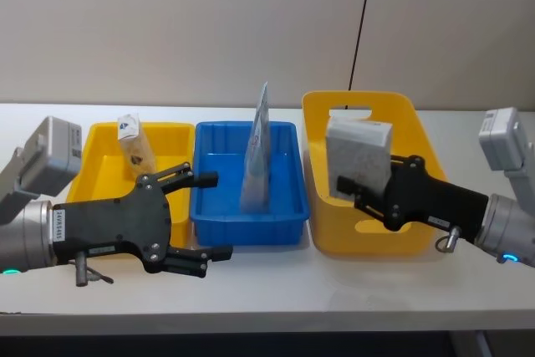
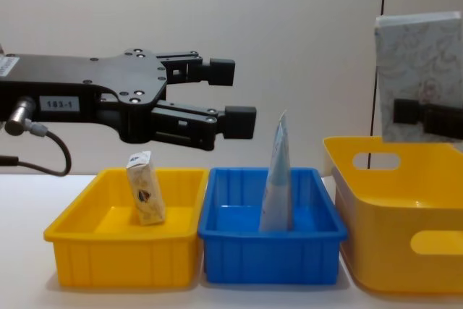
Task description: Bimanual collaborative sorting of washing and personal care products
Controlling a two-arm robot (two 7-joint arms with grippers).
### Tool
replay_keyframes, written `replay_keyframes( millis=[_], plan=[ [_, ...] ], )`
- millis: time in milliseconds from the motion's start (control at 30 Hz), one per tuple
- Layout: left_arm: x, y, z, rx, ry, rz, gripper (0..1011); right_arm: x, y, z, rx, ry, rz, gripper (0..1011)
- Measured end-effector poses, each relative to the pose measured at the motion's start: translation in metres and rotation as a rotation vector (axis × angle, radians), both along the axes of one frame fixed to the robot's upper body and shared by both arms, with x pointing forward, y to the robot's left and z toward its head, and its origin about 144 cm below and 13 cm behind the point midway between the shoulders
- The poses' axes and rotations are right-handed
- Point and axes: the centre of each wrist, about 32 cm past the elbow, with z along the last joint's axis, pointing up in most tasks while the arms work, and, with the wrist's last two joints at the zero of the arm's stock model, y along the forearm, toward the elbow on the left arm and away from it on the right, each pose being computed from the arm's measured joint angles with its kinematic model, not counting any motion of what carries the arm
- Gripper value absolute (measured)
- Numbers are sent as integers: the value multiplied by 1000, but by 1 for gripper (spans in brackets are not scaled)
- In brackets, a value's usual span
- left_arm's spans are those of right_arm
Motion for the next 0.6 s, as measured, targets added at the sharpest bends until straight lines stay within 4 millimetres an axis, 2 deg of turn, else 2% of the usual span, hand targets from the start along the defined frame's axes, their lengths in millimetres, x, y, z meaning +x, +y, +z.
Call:
replay_keyframes(
  millis=[600],
  plan=[
    [0, 0, 0, 0, 0, 0, 1001, -12, -2, -11, -16, -6, -297, 364]
  ],
)
